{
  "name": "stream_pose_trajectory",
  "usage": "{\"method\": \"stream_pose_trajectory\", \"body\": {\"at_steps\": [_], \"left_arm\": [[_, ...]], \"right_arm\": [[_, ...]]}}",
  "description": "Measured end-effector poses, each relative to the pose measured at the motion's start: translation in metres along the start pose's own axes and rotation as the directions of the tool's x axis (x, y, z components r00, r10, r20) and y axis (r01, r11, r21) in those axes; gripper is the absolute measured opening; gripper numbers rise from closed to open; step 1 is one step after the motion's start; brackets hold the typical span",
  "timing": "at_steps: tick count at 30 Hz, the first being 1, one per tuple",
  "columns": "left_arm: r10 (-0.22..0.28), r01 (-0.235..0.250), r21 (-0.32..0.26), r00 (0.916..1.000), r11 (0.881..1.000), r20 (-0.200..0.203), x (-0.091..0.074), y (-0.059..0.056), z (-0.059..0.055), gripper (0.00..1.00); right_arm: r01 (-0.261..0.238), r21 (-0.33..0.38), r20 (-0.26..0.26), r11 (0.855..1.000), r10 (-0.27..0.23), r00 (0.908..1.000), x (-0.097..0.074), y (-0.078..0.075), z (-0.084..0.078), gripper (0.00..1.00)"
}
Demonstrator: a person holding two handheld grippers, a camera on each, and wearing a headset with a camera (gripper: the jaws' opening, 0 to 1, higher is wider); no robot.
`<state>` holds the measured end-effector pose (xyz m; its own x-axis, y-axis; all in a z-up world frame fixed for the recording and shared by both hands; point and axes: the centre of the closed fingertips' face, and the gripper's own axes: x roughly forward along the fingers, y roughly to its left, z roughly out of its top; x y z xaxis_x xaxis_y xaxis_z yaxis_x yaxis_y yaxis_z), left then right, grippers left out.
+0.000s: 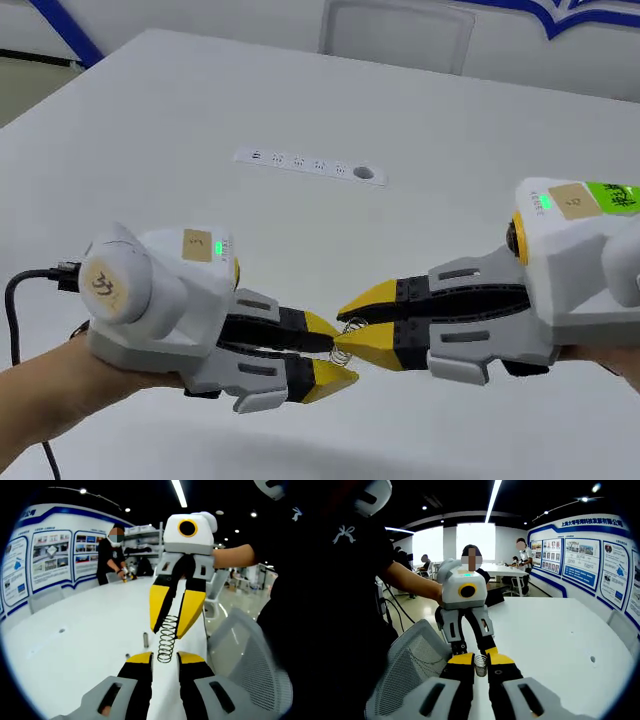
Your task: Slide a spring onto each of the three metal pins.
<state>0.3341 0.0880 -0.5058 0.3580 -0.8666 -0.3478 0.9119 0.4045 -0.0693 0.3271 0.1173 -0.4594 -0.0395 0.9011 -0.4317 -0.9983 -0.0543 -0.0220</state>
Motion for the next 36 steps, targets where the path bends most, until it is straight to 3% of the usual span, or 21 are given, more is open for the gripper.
{"method": "stream_pose_trajectory", "body": {"at_steps": [8, 16, 22, 36], "left_arm": [[0.043, -0.043, -0.008, 0.9991, 0.999, -0.006, -0.006, 0.011, -0.003, 0.31], [0.095, -0.094, -0.041, 0.9953, 0.995, 0.021, -0.021, 0.024, -0.001, 0.36], [0.136, -0.134, -0.053, 0.9902, 0.990, 0.031, -0.031, 0.036, 0.001, 0.42], [0.182, -0.179, -0.079, 0.9831, 0.981, 0.023, -0.046, 0.049, -0.007, 0.60]], "right_arm": [[0.038, 0.003, 0.011, 0.999, -0.038, 0.9992, -0.006, -0.012, 0.004, 0.10], [0.099, 0.008, 0.000, 0.995, -0.099, 0.9951, -0.014, -0.035, -0.001, 0.10], [0.198, 0.074, -0.020, 0.977, -0.197, 0.9802, -0.016, -0.064, -0.021, 0.10], [0.278, 0.117, -0.109, 0.953, -0.266, 0.9578, -0.011, -0.094, -0.062, 0.10]]}}
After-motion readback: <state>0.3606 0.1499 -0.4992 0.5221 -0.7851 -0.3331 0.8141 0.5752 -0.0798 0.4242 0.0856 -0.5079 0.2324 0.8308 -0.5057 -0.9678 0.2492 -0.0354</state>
